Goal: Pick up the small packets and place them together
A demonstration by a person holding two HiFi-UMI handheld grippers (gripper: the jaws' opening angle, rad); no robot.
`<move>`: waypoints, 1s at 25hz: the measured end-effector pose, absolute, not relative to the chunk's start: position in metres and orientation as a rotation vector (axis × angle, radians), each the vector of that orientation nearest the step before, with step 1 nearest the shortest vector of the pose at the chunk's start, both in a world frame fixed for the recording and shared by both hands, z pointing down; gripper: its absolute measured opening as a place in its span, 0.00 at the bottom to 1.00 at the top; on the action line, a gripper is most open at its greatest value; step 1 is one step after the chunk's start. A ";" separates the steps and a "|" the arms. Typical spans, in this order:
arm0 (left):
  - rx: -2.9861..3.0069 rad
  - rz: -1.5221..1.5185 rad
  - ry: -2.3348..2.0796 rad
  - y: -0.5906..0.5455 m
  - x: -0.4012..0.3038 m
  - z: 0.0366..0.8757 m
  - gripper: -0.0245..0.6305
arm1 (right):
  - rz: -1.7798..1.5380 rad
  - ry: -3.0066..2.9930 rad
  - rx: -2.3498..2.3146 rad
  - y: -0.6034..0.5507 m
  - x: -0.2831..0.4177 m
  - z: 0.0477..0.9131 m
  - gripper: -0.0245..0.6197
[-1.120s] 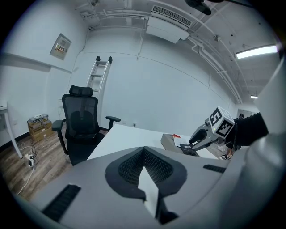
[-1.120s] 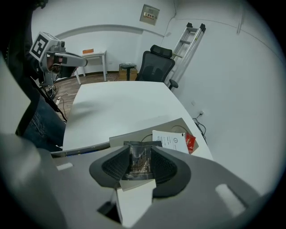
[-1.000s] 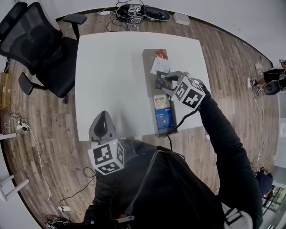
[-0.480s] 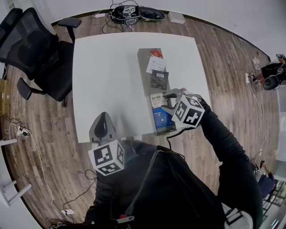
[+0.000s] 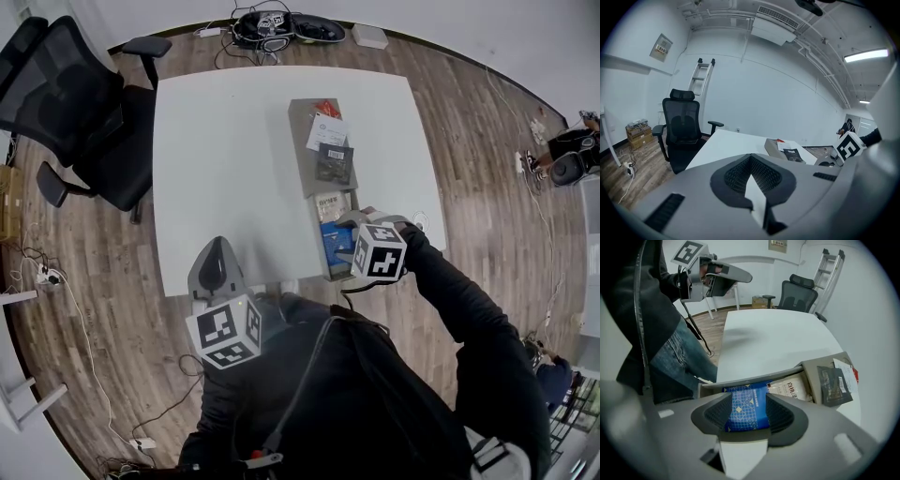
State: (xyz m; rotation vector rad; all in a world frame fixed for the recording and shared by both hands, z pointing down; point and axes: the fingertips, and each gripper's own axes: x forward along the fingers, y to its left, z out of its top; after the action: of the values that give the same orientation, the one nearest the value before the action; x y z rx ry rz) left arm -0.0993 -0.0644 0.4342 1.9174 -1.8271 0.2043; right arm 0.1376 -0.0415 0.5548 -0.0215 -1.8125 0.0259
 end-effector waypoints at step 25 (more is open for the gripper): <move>1.909 0.202 -1.833 -0.063 -0.101 0.436 0.04 | -0.080 -1.650 -0.059 -0.028 0.145 0.605 0.35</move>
State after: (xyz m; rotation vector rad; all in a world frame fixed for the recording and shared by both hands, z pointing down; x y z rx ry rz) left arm -0.1014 -0.0626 0.4364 1.9090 -1.8329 0.2020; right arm 0.1448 -0.0285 0.6048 -0.0589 -1.6504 -0.0795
